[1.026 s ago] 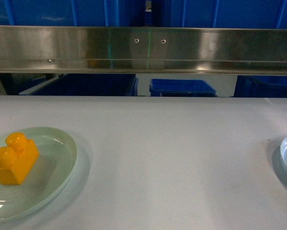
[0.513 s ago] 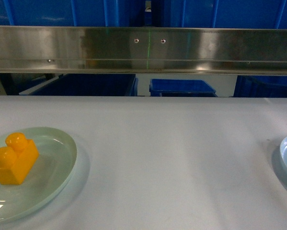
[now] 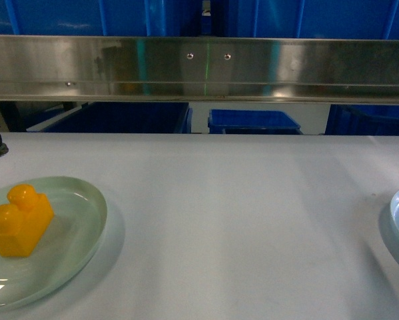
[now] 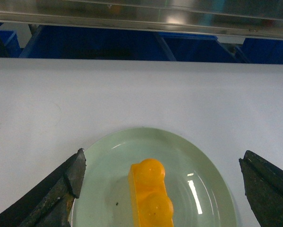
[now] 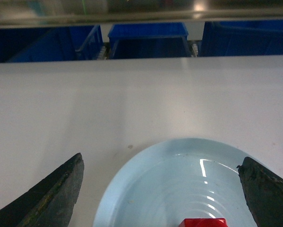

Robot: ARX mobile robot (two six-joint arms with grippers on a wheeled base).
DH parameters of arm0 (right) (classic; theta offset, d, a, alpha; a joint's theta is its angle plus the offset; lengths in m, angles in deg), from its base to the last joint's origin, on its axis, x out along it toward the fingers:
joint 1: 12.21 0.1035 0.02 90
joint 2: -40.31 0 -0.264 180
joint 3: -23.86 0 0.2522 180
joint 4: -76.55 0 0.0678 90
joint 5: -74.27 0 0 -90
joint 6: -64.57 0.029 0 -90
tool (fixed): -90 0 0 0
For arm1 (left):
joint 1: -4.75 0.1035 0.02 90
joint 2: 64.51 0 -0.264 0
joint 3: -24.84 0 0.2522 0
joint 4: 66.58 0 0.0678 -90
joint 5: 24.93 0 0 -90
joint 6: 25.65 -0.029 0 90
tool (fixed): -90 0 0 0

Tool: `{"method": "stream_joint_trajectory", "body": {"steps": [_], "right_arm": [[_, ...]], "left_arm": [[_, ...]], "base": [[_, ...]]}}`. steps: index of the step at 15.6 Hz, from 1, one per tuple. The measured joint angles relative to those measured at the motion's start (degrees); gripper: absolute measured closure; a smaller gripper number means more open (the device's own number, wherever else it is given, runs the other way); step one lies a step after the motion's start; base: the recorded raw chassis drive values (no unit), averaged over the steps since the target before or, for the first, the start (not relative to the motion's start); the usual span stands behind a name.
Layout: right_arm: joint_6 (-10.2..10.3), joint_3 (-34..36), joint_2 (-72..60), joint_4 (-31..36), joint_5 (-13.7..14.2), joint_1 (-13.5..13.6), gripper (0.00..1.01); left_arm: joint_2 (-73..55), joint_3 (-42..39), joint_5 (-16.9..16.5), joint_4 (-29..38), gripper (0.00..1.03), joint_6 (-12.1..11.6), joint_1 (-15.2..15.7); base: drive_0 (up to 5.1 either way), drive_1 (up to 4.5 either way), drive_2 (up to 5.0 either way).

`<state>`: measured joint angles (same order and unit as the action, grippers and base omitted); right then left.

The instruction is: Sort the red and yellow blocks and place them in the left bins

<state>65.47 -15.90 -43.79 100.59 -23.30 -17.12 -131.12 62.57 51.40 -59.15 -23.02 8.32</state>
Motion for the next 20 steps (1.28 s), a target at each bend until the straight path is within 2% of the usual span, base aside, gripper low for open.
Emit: {"method": "stream_joint_trajectory", "body": {"steps": [5, 7, 10, 12, 13, 16, 20], "right_arm": [[-1.2, -3.43, -10.58, 2.71, 0.81, -0.42, 0.03], [-2.45, -4.07, -12.13, 3.85, 1.64, -0.92, 0.03], [-5.14, -4.09, -17.07, 6.34, 2.69, -4.52, 0.03], [-5.4, -4.07, -19.5, 5.49, 1.42, -4.37, 0.03], [-5.31, -4.07, -19.87, 5.57, 1.46, -4.42, 0.1], [-5.31, -4.07, -20.09, 5.62, 1.46, -4.48, 0.18], [-5.29, -4.04, -20.5, 6.91, 1.29, -4.37, 0.54]], "left_arm": [[-5.42, 1.44, 1.7, 3.39, 0.05, 0.31, -1.18], [-5.42, 1.42, 1.64, 3.67, 0.05, 0.37, -1.38], [-4.92, 0.63, 0.55, 3.93, 0.05, 0.35, -0.31], [-5.03, 0.33, 0.22, 4.35, 0.05, 0.33, 1.05], [-5.03, 0.33, 0.09, 4.22, 0.05, 0.35, 0.85], [-5.03, 0.28, 0.09, 4.2, 0.05, 0.33, 0.72], [-5.01, -0.37, 0.09, 4.37, 0.05, 0.31, 0.59]], "base": [[0.0, 0.0, 0.0], [0.0, 0.0, 0.0], [0.0, 0.0, 0.0], [0.0, 0.0, 0.0], [0.0, 0.0, 0.0], [0.0, 0.0, 0.0], [0.0, 0.0, 0.0]]}}
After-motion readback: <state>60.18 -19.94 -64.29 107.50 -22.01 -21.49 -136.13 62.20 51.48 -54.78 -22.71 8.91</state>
